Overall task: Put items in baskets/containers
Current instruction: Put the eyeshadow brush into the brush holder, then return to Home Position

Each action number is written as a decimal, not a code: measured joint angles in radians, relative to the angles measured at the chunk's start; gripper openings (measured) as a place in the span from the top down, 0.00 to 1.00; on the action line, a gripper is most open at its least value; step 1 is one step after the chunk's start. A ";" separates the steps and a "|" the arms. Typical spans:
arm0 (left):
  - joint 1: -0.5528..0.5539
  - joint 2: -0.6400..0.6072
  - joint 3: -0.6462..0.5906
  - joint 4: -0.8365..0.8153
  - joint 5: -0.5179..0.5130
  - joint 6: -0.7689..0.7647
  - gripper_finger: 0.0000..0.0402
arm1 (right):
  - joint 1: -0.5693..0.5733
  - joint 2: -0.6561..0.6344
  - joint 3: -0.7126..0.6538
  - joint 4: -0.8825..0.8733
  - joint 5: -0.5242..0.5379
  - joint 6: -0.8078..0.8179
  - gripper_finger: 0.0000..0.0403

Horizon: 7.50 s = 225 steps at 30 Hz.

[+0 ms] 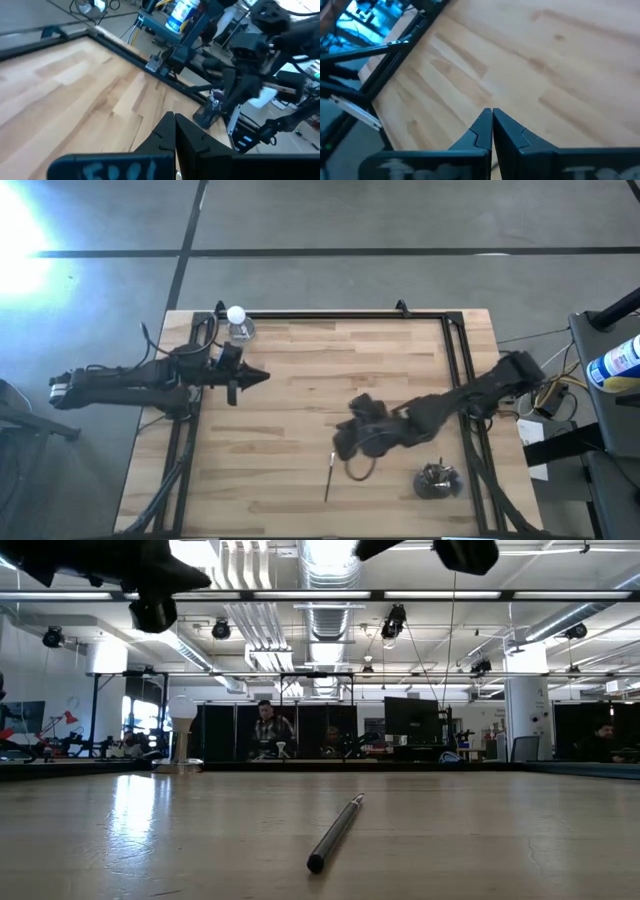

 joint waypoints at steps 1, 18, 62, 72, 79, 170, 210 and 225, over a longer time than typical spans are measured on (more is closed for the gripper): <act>0.000 -0.018 -0.020 -0.001 0.000 -0.007 1.00 | -0.002 0.032 0.028 -0.003 -0.010 0.037 0.98; 0.000 -0.127 -0.162 -0.002 0.000 -0.041 1.00 | -0.043 0.436 0.287 -0.180 -0.368 0.583 0.81; 0.000 -0.123 -0.160 -0.020 0.050 -0.021 1.00 | -0.115 0.472 0.315 -0.275 -0.293 0.351 0.98; 0.001 -0.121 -0.160 -0.018 0.010 -0.029 1.00 | -0.077 0.191 0.260 -0.446 -0.082 0.147 0.98; 0.001 -0.121 -0.160 -0.017 -0.033 -0.029 1.00 | 0.030 -0.065 0.123 -0.459 0.042 0.058 0.98; 0.000 -0.120 -0.161 0.047 -0.205 -0.015 1.00 | -0.131 -0.866 -0.749 0.617 -0.427 -0.960 0.98; -0.001 -0.421 -0.489 0.227 -0.140 0.389 1.00 | -0.538 -1.593 -1.327 0.717 -0.490 -1.026 0.98; -0.001 -0.416 -0.488 0.135 -0.141 0.216 1.00 | -0.536 -1.586 -1.400 0.773 -0.440 -1.029 0.98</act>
